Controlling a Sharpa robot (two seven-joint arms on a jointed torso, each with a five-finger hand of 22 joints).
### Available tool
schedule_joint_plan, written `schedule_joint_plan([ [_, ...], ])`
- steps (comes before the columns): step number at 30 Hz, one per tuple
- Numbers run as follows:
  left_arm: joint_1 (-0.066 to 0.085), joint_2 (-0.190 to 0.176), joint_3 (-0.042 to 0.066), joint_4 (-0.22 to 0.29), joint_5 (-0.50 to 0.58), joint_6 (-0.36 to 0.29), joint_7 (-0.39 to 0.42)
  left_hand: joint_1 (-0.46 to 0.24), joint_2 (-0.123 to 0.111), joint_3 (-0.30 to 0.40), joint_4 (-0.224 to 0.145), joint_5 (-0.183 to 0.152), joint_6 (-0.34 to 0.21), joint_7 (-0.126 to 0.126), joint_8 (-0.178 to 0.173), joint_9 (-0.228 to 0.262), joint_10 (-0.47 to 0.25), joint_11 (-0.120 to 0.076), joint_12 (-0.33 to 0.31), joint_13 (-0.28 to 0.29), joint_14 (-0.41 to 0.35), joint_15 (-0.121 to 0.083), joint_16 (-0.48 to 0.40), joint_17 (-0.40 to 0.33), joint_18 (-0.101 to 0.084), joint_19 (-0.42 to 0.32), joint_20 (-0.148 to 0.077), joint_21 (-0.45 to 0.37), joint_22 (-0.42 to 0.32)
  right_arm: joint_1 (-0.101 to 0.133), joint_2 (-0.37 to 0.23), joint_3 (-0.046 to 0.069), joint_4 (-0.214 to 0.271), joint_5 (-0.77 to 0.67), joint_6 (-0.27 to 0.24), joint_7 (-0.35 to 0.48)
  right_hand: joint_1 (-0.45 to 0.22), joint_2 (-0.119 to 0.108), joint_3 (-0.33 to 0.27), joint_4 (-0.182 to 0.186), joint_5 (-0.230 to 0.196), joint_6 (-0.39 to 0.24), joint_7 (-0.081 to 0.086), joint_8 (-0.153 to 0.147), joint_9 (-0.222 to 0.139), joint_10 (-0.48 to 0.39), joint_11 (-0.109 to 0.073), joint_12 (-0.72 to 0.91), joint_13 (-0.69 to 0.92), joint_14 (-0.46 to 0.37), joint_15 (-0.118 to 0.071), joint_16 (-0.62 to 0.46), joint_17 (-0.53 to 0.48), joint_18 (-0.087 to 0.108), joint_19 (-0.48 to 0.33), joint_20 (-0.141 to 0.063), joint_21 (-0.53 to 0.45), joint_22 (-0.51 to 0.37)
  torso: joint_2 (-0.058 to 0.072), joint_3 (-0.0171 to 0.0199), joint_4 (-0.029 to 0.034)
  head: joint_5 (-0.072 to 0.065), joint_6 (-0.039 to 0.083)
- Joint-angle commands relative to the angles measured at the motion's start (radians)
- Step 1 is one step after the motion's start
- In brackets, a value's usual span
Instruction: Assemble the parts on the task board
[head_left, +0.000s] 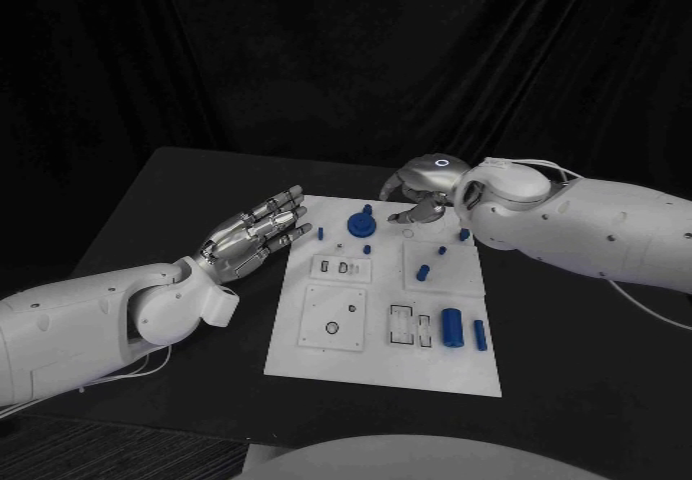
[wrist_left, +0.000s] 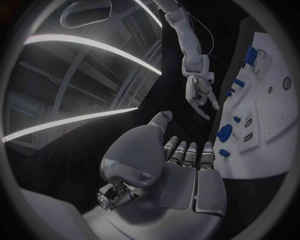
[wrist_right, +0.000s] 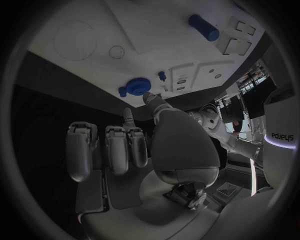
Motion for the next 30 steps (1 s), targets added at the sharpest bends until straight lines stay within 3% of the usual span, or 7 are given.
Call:
schedule_joint_plan([
  [1,0.001,-0.003,0.001,0.005,0.000,0.005,0.015,-0.012,0.002,0.002,-0.007,0.003,-0.002,0.001,0.006,0.000,0.003,0.007,0.004,0.001,0.000,0.006,-0.007,-0.001,-0.008,-0.001,0.005,-0.003,-0.002,0.019,-0.063,0.001,0.068,-0.005,-0.063,-0.025,-0.005,0.009,-0.010,0.001,-0.025,0.009,-0.001,0.007,-0.001,0.105,-0.003,0.004,0.263,0.105,-0.007,0.003,0.263,-0.013,0.065,-0.003,0.007,0.236,-0.004,-0.0001,-0.0055,0.003,-0.001],
  [8,0.001,-0.007,0.001,0.009,0.000,0.003,0.016,-0.012,0.002,0.002,-0.008,0.003,-0.001,0.001,0.007,0.000,0.003,0.007,0.005,0.001,0.000,0.006,-0.007,-0.001,-0.007,-0.001,0.005,-0.003,-0.002,0.036,-0.200,0.000,0.154,-0.005,-0.071,-0.057,-0.006,0.010,-0.017,0.006,-0.039,0.018,-0.004,0.010,-0.002,0.105,-0.005,0.004,0.263,0.105,-0.008,0.003,0.263,-0.015,0.069,-0.005,0.014,0.239,-0.006,-0.0019,-0.0112,0.002,-0.001],
  [12,0.001,-0.008,0.001,0.009,0.000,0.004,0.015,-0.013,0.002,0.002,-0.008,0.003,-0.001,0.001,0.006,0.000,0.003,0.007,0.005,0.001,0.000,0.006,-0.007,-0.001,-0.007,-0.001,0.005,-0.003,-0.002,0.033,-0.242,0.000,0.162,-0.005,-0.065,-0.069,-0.007,0.009,-0.021,0.009,-0.045,0.019,-0.007,0.009,-0.003,0.105,-0.008,0.004,0.263,0.105,-0.010,0.003,0.263,-0.017,0.074,-0.006,0.021,0.242,-0.008,-0.0031,-0.0156,0.009,-0.006],
  [15,0.001,-0.008,0.001,0.010,0.000,0.005,0.015,-0.013,0.002,0.002,-0.008,0.003,-0.001,0.001,0.006,0.000,0.003,0.007,0.005,0.001,0.000,0.006,-0.007,-0.001,-0.007,-0.001,0.005,-0.003,-0.002,0.021,-0.273,0.000,0.167,-0.005,-0.066,-0.074,-0.010,0.008,-0.036,0.024,-0.072,0.012,-0.009,0.001,-0.012,0.105,-0.011,0.004,0.263,0.105,-0.014,0.003,0.263,-0.019,0.080,-0.010,0.029,0.246,-0.010,-0.0048,-0.0189,0.013,-0.007],
  [19,0.000,-0.010,0.001,0.011,0.000,0.006,0.015,-0.013,0.002,0.002,-0.008,0.003,-0.001,0.001,0.006,0.000,0.003,0.007,0.005,0.001,0.000,0.006,-0.007,-0.001,-0.007,-0.001,0.005,-0.003,-0.002,0.005,-0.298,0.000,0.169,-0.005,-0.072,-0.077,-0.011,0.006,-0.041,0.029,-0.077,0.009,-0.012,-0.002,-0.015,0.105,-0.013,0.004,0.263,0.105,-0.016,0.003,0.263,-0.020,0.080,-0.011,0.030,0.247,-0.011,-0.0062,-0.0214,0.017,-0.009],
  [27,0.000,-0.011,0.001,0.011,0.000,0.007,0.015,-0.013,0.002,0.002,-0.008,0.003,-0.001,0.001,0.006,0.000,0.003,0.007,0.005,0.001,0.000,0.006,-0.007,-0.001,-0.007,-0.001,0.005,-0.003,-0.002,-0.040,-0.323,-0.001,0.147,-0.005,-0.098,-0.083,-0.002,0.001,-0.053,0.043,-0.077,-0.009,-0.010,-0.016,-0.028,0.105,-0.015,0.004,0.263,0.105,-0.020,0.003,0.263,-0.022,0.086,-0.016,0.038,0.251,-0.009,-0.0048,-0.0244,0.012,-0.015],
  [30,0.000,-0.010,0.001,0.011,0.000,0.008,0.014,-0.013,0.002,0.002,-0.008,0.003,-0.001,0.001,0.006,0.000,0.003,0.007,0.005,0.001,0.000,0.006,-0.007,-0.001,-0.007,-0.001,0.005,-0.003,-0.002,-0.057,-0.327,-0.001,0.136,-0.005,-0.104,-0.085,0.001,-0.001,-0.057,0.049,-0.078,-0.014,-0.010,-0.020,-0.033,0.105,-0.015,0.004,0.263,0.105,-0.020,0.003,0.263,-0.023,0.087,-0.017,0.040,0.252,-0.010,-0.0055,-0.0220,0.011,-0.016],
])
